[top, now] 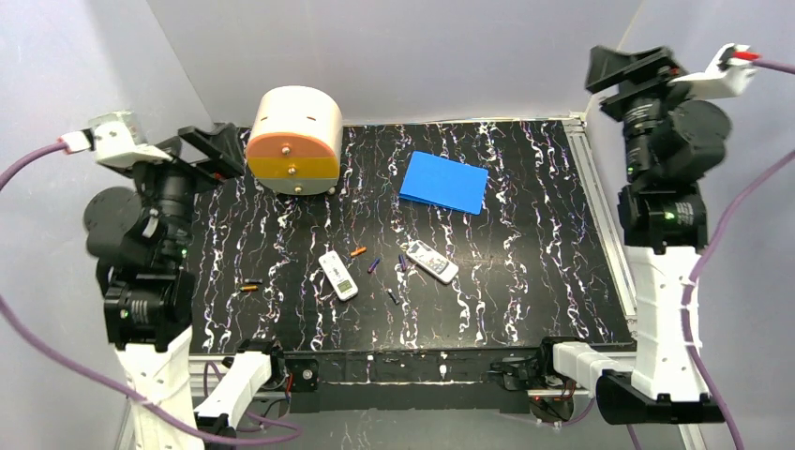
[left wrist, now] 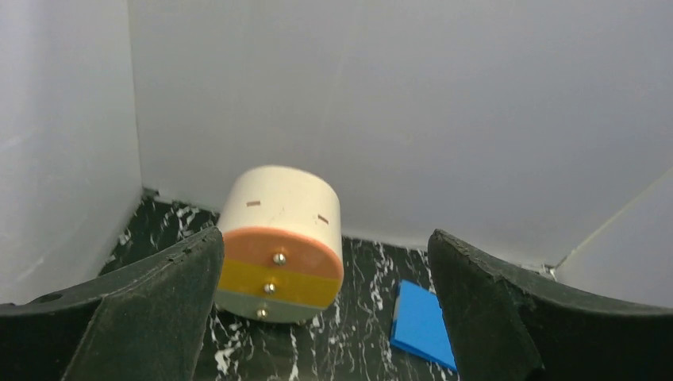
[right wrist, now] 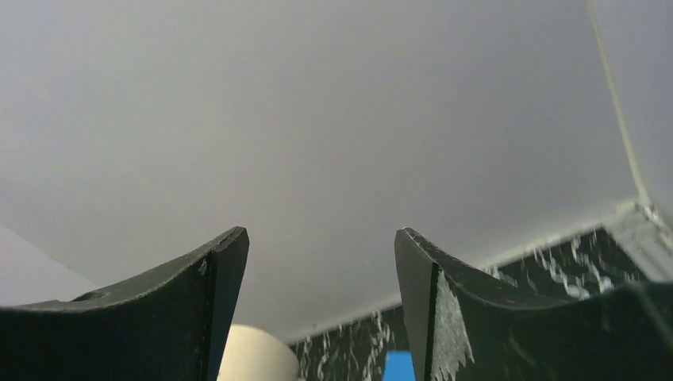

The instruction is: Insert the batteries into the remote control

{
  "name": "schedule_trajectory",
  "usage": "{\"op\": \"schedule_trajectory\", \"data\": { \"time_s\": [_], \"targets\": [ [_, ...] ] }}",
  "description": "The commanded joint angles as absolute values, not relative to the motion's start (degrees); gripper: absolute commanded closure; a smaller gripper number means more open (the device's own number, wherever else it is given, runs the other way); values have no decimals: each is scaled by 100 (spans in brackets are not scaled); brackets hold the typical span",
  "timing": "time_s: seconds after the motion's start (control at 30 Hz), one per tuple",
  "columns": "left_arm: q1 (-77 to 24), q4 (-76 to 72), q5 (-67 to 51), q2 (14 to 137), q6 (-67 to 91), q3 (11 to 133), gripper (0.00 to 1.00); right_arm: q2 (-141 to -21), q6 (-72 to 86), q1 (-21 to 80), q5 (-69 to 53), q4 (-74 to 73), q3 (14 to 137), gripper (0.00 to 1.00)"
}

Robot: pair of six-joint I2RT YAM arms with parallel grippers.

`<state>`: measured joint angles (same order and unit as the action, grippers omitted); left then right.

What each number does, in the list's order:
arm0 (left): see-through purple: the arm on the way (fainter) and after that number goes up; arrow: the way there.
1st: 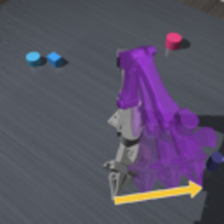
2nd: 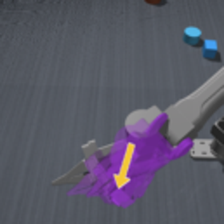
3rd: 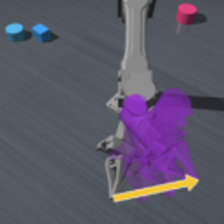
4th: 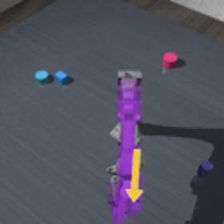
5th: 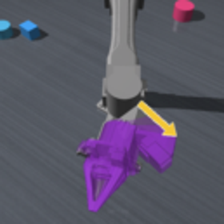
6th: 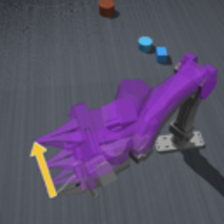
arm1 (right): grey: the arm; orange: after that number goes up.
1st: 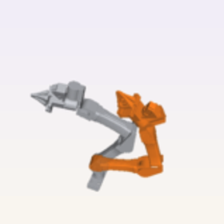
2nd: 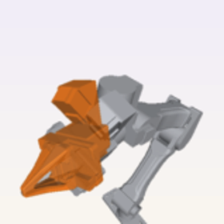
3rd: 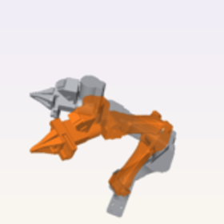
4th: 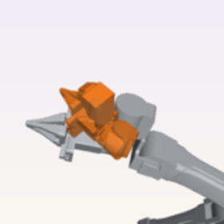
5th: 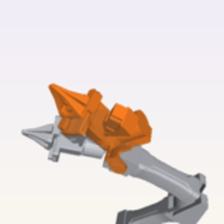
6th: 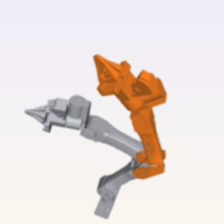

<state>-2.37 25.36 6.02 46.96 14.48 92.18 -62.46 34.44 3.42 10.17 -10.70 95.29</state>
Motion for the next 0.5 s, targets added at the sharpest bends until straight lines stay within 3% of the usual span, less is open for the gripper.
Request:
{"op": "schedule_trajectory", "data": {
  "time_s": [0.0,0.17,0.3,0.47],
  "targets": [
    [-219,2352,356,4799,1864,8795,2,-6308,4519,325,866,-1695,8636,23],
    [-220,2099,41,4774,2509,8046,2,-6110,4928,326,623,-2128,7433,20],
    [-217,1865,-1001,4780,3143,7431,2,-5917,4977,326,716,-2377,6606,17],
    [-220,1847,-1167,4670,3494,6781,2,-5635,4279,366,255,-2255,5762,12]
  ]
}}
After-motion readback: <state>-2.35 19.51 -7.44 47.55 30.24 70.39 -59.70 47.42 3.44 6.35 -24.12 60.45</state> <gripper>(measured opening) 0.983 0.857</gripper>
